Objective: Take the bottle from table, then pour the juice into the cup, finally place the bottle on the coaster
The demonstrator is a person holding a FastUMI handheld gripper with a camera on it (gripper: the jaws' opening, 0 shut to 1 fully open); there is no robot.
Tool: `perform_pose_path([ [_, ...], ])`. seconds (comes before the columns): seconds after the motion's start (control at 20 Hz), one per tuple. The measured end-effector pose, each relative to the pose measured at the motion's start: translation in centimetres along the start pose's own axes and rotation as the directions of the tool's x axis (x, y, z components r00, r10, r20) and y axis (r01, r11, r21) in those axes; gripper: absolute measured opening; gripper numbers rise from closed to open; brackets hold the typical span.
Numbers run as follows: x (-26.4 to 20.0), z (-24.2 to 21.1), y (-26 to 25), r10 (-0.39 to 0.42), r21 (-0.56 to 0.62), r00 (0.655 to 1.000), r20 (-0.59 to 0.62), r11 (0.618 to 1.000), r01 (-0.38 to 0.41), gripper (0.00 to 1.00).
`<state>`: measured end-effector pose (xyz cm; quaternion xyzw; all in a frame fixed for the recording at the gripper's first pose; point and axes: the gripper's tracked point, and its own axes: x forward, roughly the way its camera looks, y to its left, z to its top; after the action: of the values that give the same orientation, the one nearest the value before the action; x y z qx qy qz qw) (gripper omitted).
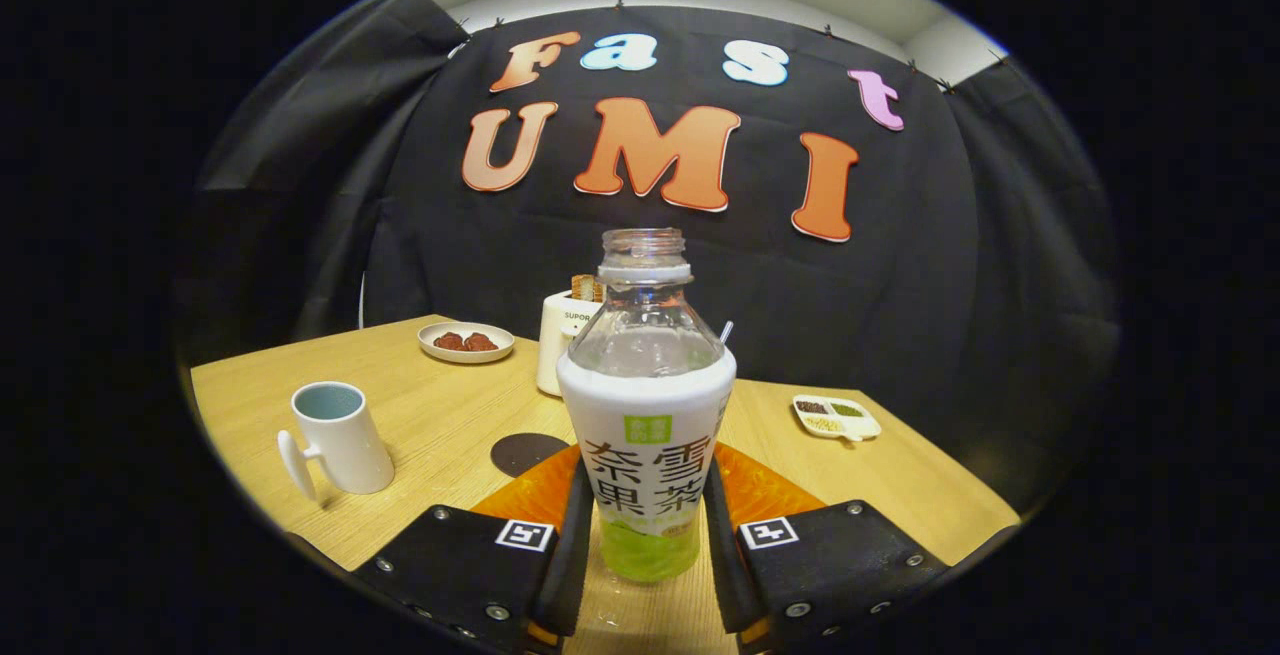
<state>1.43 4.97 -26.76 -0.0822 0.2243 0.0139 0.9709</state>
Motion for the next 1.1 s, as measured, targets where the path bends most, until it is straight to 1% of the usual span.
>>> perform_pose_path([
  [0.1, -0.1, 1.1, 0.7, -0.008, -0.086, 1.0, 0.019, 0.996, 0.009, 0.53],
  [0.25, 0.2, 2.1, 1.8, -0.019, -0.212, 0.999, 0.05, 0.977, 0.029, 0.53],
  [0.4, 1.3, 2.2, 3.5, -0.01, -0.29, 0.999, 0.045, 0.957, 0.023, 0.53],
  [0.5, 2.0, 2.1, 4.5, -0.012, -0.35, 0.999, 0.039, 0.936, 0.025, 0.53],
  [0.75, 2.8, 2.9, 6.4, -0.02, -0.493, 0.997, 0.069, 0.869, 0.051, 0.53],
  [0.85, 3.0, 3.1, 7.5, -0.008, -0.552, 0.996, 0.084, 0.832, 0.053, 0.53],
  [0.9, 3.0, 3.2, 7.9, -0.009, -0.589, 0.995, 0.094, 0.805, 0.063, 0.53],
  [1.1, 2.5, 3.8, 8.9, -0.01, -0.741, 0.991, 0.136, 0.663, 0.108, 0.53],
])
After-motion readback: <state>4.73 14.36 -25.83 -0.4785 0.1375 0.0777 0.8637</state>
